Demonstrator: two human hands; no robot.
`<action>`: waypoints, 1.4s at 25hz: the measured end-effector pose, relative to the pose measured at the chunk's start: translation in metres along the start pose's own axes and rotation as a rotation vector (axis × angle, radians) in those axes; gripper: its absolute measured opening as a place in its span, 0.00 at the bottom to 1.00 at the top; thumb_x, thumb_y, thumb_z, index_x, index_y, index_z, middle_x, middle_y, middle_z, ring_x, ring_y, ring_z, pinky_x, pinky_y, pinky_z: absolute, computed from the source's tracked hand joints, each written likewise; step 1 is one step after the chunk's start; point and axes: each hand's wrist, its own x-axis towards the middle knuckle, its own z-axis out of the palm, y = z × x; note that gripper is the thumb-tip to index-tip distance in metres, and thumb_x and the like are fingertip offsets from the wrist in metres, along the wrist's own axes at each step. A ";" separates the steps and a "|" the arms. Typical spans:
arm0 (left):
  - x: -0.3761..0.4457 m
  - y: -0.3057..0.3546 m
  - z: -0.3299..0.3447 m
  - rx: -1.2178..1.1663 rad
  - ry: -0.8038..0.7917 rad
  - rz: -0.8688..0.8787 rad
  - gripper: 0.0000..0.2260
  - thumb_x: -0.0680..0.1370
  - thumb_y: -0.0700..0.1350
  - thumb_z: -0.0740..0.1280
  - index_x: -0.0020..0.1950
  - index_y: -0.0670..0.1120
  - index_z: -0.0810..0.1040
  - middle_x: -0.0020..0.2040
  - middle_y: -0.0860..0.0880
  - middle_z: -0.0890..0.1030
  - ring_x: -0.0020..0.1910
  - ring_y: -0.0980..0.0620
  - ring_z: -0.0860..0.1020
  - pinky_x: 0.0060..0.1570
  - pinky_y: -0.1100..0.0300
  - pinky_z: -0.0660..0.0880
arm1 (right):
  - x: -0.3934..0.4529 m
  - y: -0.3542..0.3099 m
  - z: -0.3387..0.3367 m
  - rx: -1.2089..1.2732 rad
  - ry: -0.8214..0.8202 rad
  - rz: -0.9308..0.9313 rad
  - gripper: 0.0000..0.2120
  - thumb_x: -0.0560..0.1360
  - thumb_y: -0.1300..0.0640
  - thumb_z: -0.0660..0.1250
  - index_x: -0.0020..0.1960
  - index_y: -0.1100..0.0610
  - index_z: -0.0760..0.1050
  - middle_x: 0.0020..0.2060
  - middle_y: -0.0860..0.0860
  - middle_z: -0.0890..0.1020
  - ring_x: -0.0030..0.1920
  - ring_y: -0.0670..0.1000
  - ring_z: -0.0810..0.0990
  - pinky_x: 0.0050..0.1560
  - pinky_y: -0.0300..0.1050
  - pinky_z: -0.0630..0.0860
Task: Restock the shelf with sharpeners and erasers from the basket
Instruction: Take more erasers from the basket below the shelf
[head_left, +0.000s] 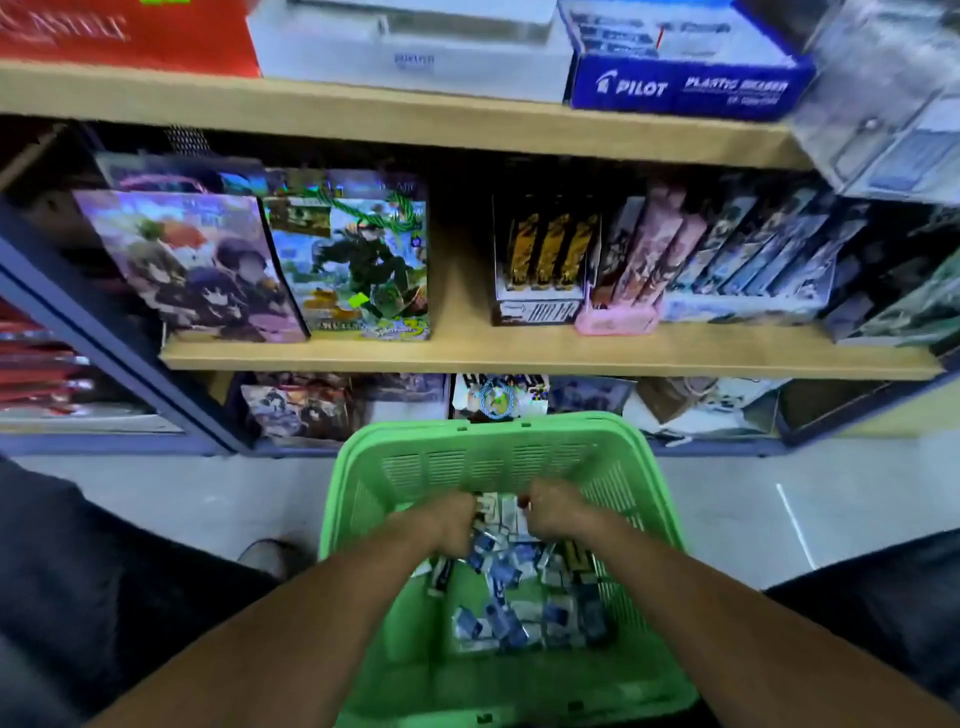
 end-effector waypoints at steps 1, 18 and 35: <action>0.006 -0.008 0.011 -0.048 -0.012 -0.029 0.13 0.80 0.44 0.66 0.62 0.39 0.75 0.60 0.39 0.79 0.57 0.42 0.78 0.51 0.55 0.73 | 0.008 0.006 0.014 -0.002 0.006 0.037 0.17 0.74 0.59 0.68 0.63 0.60 0.77 0.60 0.57 0.80 0.59 0.58 0.79 0.59 0.47 0.77; 0.066 -0.040 0.124 -0.361 0.204 -0.507 0.28 0.74 0.45 0.73 0.67 0.45 0.61 0.65 0.41 0.68 0.62 0.40 0.71 0.54 0.51 0.75 | 0.069 -0.014 0.110 0.164 0.320 0.056 0.35 0.71 0.46 0.74 0.72 0.56 0.64 0.67 0.59 0.69 0.66 0.61 0.70 0.62 0.51 0.74; 0.076 -0.046 0.096 -1.192 0.295 -0.483 0.18 0.74 0.46 0.72 0.64 0.50 0.76 0.53 0.49 0.81 0.49 0.48 0.81 0.54 0.54 0.79 | 0.080 -0.011 0.088 0.552 0.030 0.206 0.34 0.66 0.55 0.79 0.69 0.53 0.73 0.66 0.55 0.76 0.59 0.55 0.79 0.55 0.46 0.80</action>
